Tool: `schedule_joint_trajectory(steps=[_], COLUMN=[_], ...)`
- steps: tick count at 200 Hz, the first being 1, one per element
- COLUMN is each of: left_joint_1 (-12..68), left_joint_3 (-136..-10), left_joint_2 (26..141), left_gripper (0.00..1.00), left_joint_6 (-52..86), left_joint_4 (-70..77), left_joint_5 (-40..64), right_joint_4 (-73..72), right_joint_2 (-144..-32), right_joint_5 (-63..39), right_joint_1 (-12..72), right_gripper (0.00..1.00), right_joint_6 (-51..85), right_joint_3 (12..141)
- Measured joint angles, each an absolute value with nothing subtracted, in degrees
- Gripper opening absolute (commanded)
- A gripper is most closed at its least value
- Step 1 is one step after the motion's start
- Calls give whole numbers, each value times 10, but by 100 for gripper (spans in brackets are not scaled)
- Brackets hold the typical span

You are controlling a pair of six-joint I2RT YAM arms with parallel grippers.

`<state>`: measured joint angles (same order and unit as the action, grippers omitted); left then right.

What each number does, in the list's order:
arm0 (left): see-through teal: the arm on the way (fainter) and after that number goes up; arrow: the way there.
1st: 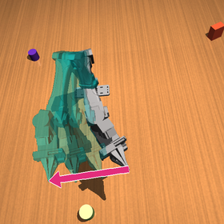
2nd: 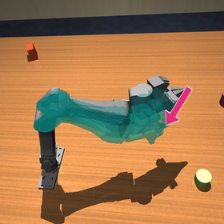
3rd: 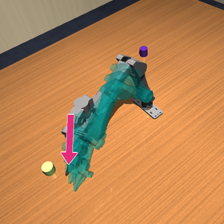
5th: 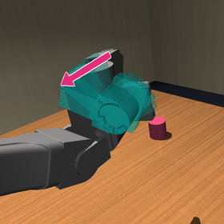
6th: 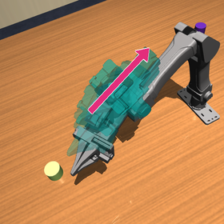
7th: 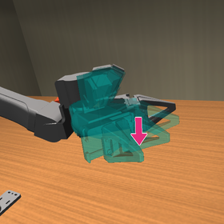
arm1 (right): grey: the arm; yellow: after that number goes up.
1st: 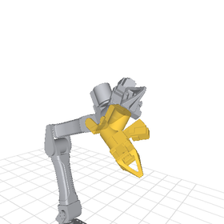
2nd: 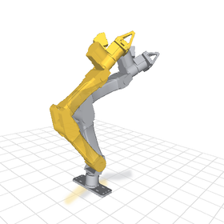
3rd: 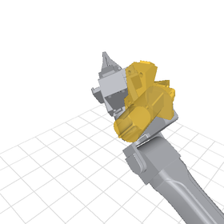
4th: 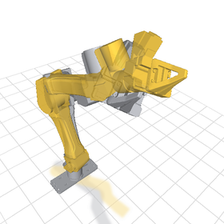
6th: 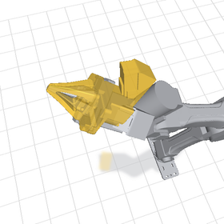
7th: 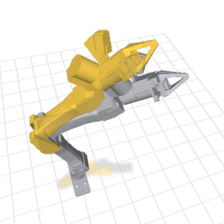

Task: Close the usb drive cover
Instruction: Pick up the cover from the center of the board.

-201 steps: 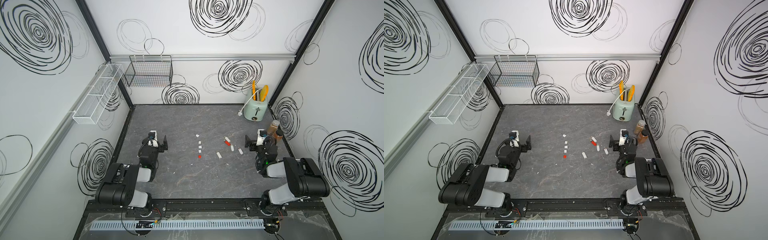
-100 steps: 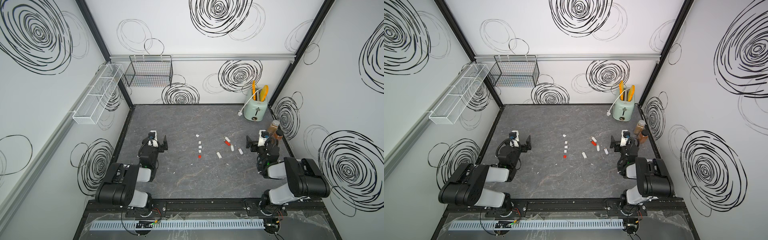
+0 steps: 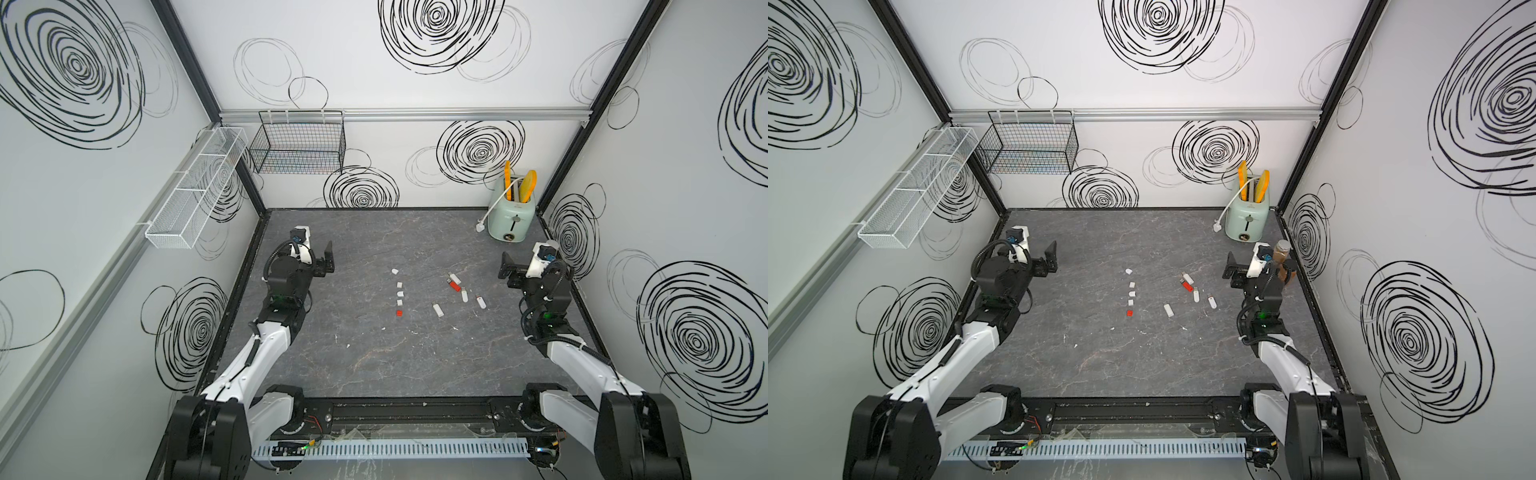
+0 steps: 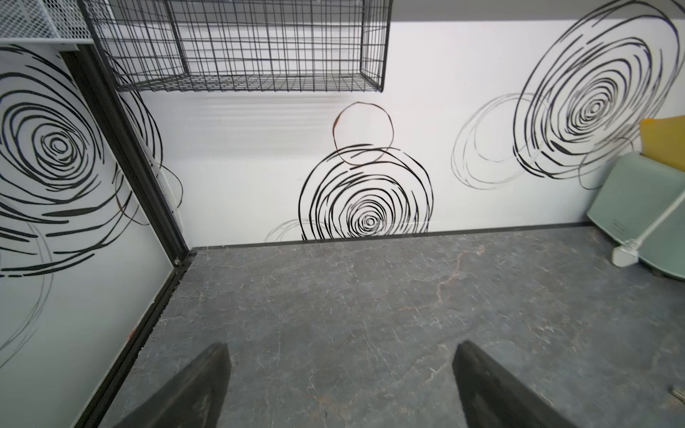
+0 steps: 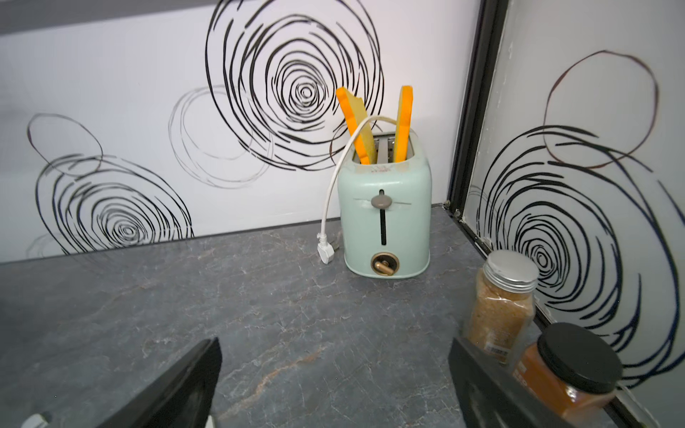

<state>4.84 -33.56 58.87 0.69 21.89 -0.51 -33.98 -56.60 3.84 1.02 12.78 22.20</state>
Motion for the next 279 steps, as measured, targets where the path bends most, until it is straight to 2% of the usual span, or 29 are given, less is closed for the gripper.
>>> schedule_joint_trajectory(steps=[28,50,93,147,187,227,279], left_joint_1=[45,26,10,43,58,67,93], left_joint_3=[-330,-296,-250,-248,-243,-230,-239], left_joint_2=[505,453,439,438,442,447,454], left_gripper=[98,98,98,98,98,98,98], left_joint_6=[6,6,0,-37,-45,-48,-42], left_joint_4=[129,118,98,92,91,91,64], left_joint_5=[43,98,170,180,166,153,97], right_joint_4=[-277,-236,-146,-85,-11,79,161], right_joint_2=[-507,-532,-673,-894,-1065,-1201,-1288], right_joint_5=[31,-1,-17,-44,-68,-93,-123], right_joint_1=[6,12,123,236,289,330,335], right_gripper=[99,99,99,99,100,91,88], right_joint_6=[228,260,239,183,131,83,64], right_joint_3=[225,240,378,597,760,904,999])
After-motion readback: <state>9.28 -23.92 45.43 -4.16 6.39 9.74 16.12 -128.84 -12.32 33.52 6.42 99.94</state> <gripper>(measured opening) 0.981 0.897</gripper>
